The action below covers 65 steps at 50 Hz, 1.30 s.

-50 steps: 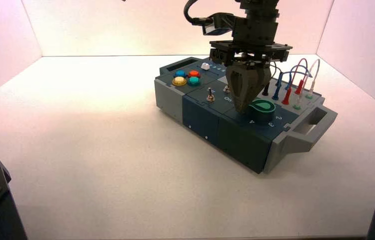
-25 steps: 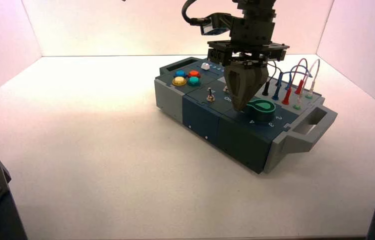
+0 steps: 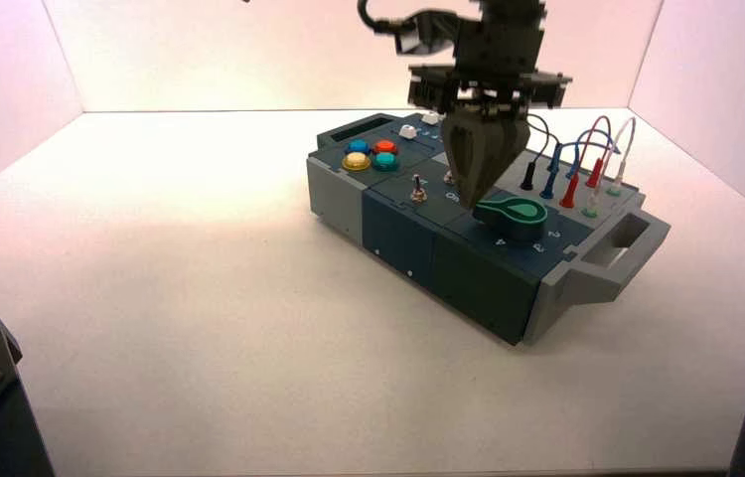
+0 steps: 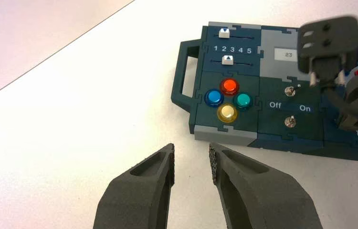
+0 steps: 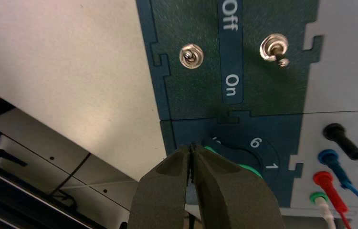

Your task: Turn the knob to position 5.

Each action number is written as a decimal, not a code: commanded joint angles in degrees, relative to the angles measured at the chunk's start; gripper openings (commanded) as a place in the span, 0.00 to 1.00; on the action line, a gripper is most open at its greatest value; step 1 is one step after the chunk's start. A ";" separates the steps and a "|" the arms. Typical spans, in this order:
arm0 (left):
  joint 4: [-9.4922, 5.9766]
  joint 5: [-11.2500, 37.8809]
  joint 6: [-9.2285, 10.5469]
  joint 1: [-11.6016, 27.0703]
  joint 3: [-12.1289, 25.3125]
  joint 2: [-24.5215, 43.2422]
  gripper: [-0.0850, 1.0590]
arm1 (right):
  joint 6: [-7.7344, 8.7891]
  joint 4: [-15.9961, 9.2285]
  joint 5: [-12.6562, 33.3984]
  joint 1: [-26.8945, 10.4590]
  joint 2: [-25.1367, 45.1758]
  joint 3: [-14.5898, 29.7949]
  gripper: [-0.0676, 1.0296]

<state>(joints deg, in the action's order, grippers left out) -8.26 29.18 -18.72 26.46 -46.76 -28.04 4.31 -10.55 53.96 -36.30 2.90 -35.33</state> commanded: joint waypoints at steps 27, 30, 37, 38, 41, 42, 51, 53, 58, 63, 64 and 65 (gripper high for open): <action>0.35 -0.88 -0.35 0.18 0.79 -1.41 0.43 | 0.35 3.34 0.62 0.09 -12.04 2.37 0.06; 0.35 -0.88 -0.35 0.18 0.79 -1.49 0.43 | 0.44 3.34 0.62 0.09 -12.66 2.46 0.06; 0.26 -0.88 -0.35 0.09 0.79 -2.11 0.43 | 0.53 3.43 0.62 0.18 -13.71 2.29 0.06; 0.35 -0.88 -0.35 0.09 0.79 -2.20 0.43 | 0.53 3.43 0.62 0.09 -13.89 2.20 0.06; 0.35 -0.97 -0.35 0.09 0.79 -2.55 0.43 | 0.35 3.43 0.70 0.09 -14.24 2.02 0.06; 0.35 -0.97 -0.35 0.09 0.79 -2.72 0.43 | 0.35 3.34 0.79 0.09 -14.33 1.93 0.06; 0.35 -1.41 -0.35 0.09 0.62 -3.60 0.43 | 0.18 2.72 1.76 0.00 -14.24 0.18 0.06; 0.26 -1.41 -0.35 0.18 0.62 -3.69 0.43 | 0.26 2.46 1.85 0.00 -14.33 -0.18 0.06; 0.35 -1.41 -0.35 0.18 0.53 -3.87 0.43 | 0.18 1.93 1.76 -0.09 -14.68 -1.05 0.06; 0.26 -1.41 -0.35 0.18 0.62 -4.04 0.43 | 0.09 1.85 1.85 -0.09 -14.94 -1.49 0.06; 0.26 -1.41 -0.35 0.09 0.62 -4.04 0.43 | 0.00 1.85 1.93 -0.09 -14.94 -1.58 0.06; 0.26 -1.32 -0.35 0.09 0.62 -4.04 0.43 | -0.09 1.85 2.02 -0.09 -14.94 -1.58 0.06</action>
<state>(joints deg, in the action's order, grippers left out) -8.00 28.30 -18.72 26.46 -46.85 -31.29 4.31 -8.35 55.90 -36.21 -10.63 -37.44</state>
